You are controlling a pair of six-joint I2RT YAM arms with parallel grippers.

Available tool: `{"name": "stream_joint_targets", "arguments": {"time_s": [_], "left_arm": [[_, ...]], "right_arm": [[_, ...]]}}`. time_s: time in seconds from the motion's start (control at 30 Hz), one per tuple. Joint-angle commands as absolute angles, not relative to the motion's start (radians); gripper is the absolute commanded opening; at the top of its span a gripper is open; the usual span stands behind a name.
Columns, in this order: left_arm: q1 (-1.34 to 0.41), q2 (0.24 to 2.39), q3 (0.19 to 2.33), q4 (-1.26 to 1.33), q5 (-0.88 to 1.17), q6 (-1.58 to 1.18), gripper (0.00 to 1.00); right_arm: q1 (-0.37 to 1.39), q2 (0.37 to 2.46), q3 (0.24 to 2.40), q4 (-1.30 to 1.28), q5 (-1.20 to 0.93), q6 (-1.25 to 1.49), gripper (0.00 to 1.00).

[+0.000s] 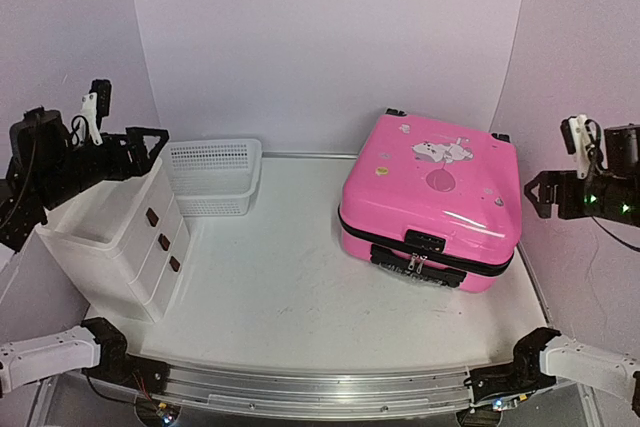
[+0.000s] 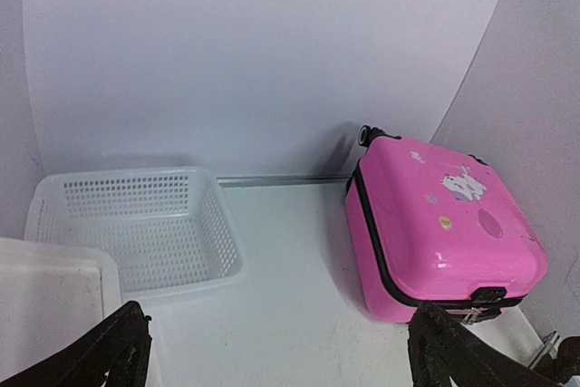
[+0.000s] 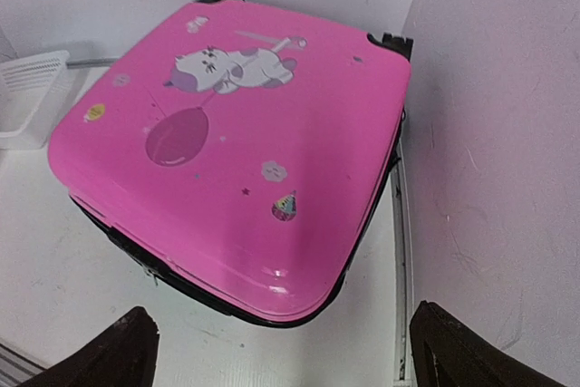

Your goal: Open, take out, and arrange the luggage

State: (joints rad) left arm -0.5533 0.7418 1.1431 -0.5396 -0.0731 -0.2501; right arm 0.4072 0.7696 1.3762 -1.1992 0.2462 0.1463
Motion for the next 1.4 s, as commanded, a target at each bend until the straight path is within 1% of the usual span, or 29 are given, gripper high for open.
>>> {"name": "stream_joint_targets", "arguments": {"time_s": [0.0, 0.13, 0.3, 0.47, 0.67, 0.8, 0.9, 1.03, 1.13, 1.2, 1.3, 1.37], "left_arm": [[-0.406, 0.719, 1.053, -0.480, 0.118, -0.332, 0.99], [-0.323, 0.728, 0.966, -0.458, 0.216, -0.380, 0.99], [-0.373, 0.789, 0.912, -0.426, 0.263, -0.424, 0.98], [-0.547, 0.903, 0.918, -0.381, 0.245, -0.430, 0.96], [-0.769, 1.072, 0.963, -0.334, 0.166, -0.428, 0.99], [-0.889, 1.178, 1.001, -0.306, 0.117, -0.417, 0.99], [-0.963, 1.245, 1.033, -0.283, 0.085, -0.403, 0.99], [-1.023, 1.304, 1.060, -0.239, 0.075, -0.389, 0.99], [-1.060, 1.339, 1.079, -0.221, 0.056, -0.364, 0.99], [-1.077, 1.359, 1.088, -0.211, 0.039, -0.353, 0.99], [-1.095, 1.369, 1.081, -0.179, -0.011, -0.349, 0.99], [-1.100, 1.357, 1.039, -0.122, -0.024, -0.347, 0.99]], "right_arm": [[0.329, 0.835, 1.305, -1.183, 0.212, 0.191, 0.98], [0.262, 0.906, 1.233, -1.152, 0.155, 0.211, 0.98], [0.181, 1.031, 1.195, -1.122, 0.037, 0.253, 0.98], [0.054, 1.161, 1.193, -1.071, -0.143, 0.292, 0.98], [-0.112, 1.247, 1.186, -1.015, -0.343, 0.328, 0.98], [-0.165, 1.270, 1.174, -0.991, -0.413, 0.340, 0.98], [-0.180, 1.289, 1.151, -0.948, -0.510, 0.353, 0.98], [-0.181, 1.297, 1.092, -0.862, -0.667, 0.409, 0.98], [-0.126, 1.261, 1.041, -0.817, -0.684, 0.451, 0.98], [-0.049, 1.242, 1.018, -0.792, -0.660, 0.485, 0.98], [0.128, 1.232, 1.000, -0.744, -0.604, 0.544, 0.98], [0.244, 1.228, 0.990, -0.703, -0.563, 0.590, 0.98]]}}
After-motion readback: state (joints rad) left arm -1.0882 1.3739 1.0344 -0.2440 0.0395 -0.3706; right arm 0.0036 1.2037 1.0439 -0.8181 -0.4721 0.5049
